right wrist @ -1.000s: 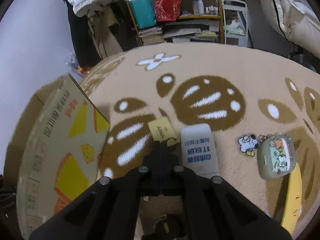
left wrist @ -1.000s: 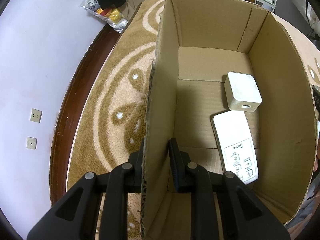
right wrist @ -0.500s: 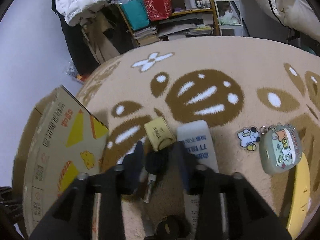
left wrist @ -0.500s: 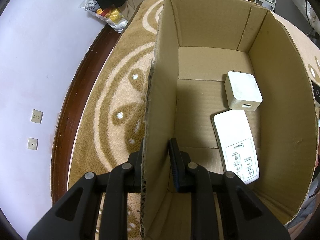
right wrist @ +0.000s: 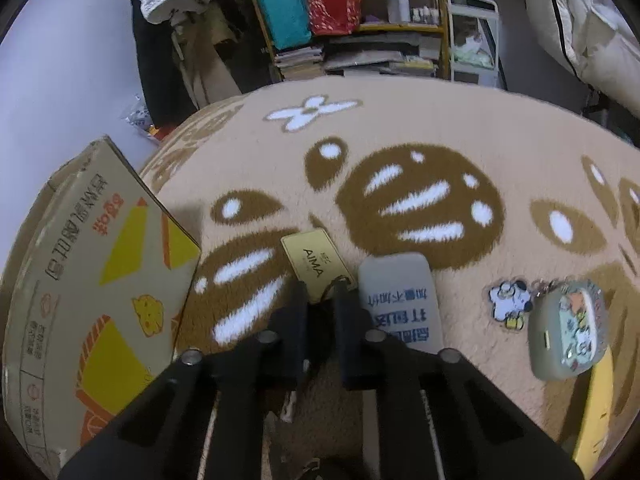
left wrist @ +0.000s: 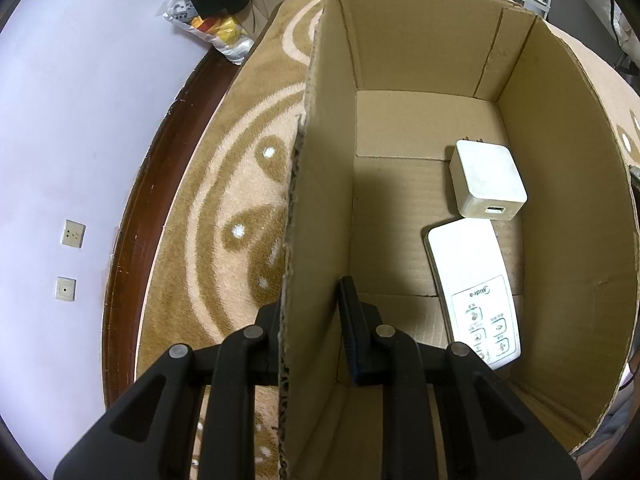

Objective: Organize rigid objects
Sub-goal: 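Grasp the yellow AIMA tag with the right gripper, then carry the yellow tag with key fob into the box and release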

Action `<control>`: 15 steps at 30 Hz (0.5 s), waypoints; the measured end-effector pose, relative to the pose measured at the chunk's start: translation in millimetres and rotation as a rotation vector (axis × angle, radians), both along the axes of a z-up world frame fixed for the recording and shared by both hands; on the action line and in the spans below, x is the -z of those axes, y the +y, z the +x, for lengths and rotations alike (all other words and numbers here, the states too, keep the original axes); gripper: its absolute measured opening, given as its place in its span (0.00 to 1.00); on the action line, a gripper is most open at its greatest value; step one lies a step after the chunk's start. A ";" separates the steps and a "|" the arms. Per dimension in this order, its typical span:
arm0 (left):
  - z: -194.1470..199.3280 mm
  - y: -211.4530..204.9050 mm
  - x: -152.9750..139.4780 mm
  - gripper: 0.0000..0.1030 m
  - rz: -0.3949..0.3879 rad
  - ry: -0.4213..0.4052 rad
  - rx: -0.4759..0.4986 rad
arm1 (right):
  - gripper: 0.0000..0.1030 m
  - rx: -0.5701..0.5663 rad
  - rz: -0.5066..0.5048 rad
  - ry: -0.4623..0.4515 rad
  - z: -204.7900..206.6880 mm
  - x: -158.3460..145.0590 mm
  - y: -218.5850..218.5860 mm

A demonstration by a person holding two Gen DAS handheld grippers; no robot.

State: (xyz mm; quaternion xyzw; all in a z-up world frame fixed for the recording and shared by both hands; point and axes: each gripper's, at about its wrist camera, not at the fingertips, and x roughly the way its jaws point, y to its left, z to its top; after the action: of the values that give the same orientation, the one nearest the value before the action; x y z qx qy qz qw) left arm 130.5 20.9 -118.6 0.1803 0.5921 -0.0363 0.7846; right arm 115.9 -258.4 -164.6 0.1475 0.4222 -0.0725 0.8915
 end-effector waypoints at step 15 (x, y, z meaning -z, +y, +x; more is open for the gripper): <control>1.2 -0.6 0.7 0.20 0.005 -0.001 0.003 | 0.02 -0.027 0.007 -0.106 -8.7 -31.8 11.6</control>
State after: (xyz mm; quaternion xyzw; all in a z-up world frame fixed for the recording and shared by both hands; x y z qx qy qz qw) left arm 131.7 20.3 -119.3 0.1830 0.5915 -0.0360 0.7844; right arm 107.3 -246.8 -132.8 0.1484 0.3767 -0.0510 0.9130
